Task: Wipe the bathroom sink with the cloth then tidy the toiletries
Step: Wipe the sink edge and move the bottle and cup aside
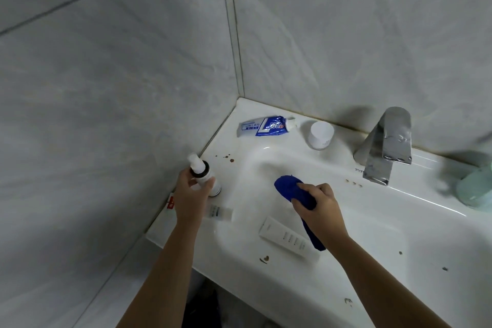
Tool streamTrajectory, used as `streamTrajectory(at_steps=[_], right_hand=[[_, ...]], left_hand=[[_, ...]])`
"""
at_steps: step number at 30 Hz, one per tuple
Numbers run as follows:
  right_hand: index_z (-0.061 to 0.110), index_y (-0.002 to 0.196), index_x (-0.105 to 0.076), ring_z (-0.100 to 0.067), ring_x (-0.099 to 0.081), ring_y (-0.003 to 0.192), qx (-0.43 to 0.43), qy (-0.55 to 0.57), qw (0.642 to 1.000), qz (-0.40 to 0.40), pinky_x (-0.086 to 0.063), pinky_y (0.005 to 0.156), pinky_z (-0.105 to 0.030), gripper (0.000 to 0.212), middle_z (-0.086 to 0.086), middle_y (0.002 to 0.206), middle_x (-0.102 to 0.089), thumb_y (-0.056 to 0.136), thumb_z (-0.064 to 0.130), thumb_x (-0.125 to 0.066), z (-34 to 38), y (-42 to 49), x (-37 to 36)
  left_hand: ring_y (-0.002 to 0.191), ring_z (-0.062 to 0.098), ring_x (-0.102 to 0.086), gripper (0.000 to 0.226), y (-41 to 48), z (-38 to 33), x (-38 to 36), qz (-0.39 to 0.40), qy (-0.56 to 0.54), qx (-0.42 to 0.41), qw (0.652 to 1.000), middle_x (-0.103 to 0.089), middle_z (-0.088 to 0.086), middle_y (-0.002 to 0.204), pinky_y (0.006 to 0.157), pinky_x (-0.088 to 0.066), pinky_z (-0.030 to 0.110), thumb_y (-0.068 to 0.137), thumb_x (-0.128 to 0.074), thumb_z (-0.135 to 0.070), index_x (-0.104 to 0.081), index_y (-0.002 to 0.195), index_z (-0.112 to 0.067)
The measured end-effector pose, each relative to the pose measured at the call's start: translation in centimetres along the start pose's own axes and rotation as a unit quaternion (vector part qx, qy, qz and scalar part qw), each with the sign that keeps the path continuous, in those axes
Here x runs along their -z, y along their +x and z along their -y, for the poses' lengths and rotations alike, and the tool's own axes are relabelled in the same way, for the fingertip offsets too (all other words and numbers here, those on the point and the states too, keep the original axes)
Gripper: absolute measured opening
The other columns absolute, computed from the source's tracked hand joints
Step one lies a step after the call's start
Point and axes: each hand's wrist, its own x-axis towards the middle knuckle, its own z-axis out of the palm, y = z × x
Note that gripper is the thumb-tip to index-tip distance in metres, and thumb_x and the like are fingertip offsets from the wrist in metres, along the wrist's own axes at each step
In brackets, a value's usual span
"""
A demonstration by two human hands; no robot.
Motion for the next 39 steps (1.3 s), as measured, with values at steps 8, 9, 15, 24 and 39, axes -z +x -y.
streamTrajectory(at_steps=[8, 9, 15, 24, 39], right_hand=[[0.018, 0.120, -0.057, -0.009, -0.050, 0.081, 0.005, 0.023, 1.000, -0.014, -0.035, 0.074, -0.016, 0.038, 0.000, 0.102, -0.047, 0.083, 0.016, -0.065, -1.0, -2.1, 1.2], [0.019, 0.120, -0.057, -0.007, -0.050, 0.080, 0.007, 0.025, 0.999, -0.018, -0.035, 0.072, -0.013, 0.038, 0.000, 0.101, -0.047, 0.083, 0.016, -0.065, -1.3, -2.6, 1.7], [0.018, 0.115, -0.060, -0.003, -0.054, 0.084, -0.003, 0.068, 0.996, -0.060, -0.042, 0.079, -0.009, 0.037, 0.004, 0.094, -0.047, 0.080, 0.010, -0.068, -4.3, -7.0, 6.3], [0.021, 0.111, -0.062, -0.002, -0.055, 0.084, -0.081, 0.089, 0.979, -0.165, -0.037, 0.069, 0.000, 0.033, 0.006, 0.094, -0.049, 0.080, 0.011, -0.068, -12.1, -13.9, 16.2], [0.018, 0.114, -0.061, 0.002, -0.051, 0.086, -0.118, 0.059, 0.958, -0.255, -0.033, 0.072, 0.003, 0.036, 0.001, 0.095, -0.050, 0.079, 0.014, -0.069, -22.5, -12.5, 31.3]], left_hand=[[0.105, 0.017, -0.051, 0.052, -3.3, 1.0, 1.1, -0.011, 0.045, 0.010, 0.999, -0.054, 0.000, 0.115, 0.086, -0.039, 0.029, 0.078, -0.072, -0.020, -0.051, 0.124, -0.008], [0.105, 0.020, -0.052, 0.050, -4.3, 1.0, 1.2, -0.034, 0.055, 0.001, 0.998, -0.056, 0.004, 0.114, 0.085, -0.039, 0.029, 0.077, -0.072, -0.019, -0.052, 0.121, -0.005], [0.093, 0.011, -0.054, 0.033, -12.4, -1.9, -2.6, 0.065, 0.082, -0.166, 0.981, -0.059, 0.000, 0.103, 0.079, -0.044, 0.020, 0.081, -0.068, -0.018, -0.057, 0.111, -0.008], [0.085, 0.003, -0.055, 0.020, -23.4, -10.2, -13.3, 0.303, -0.002, -0.321, 0.897, -0.054, -0.014, 0.095, 0.074, -0.038, 0.003, 0.080, -0.052, -0.038, -0.050, 0.097, -0.029], [0.102, 0.022, -0.057, 0.040, -27.2, -16.7, -34.3, 0.307, 0.083, -0.174, 0.932, -0.054, 0.006, 0.118, 0.087, -0.047, 0.032, 0.085, -0.064, -0.022, -0.053, 0.122, -0.011]])
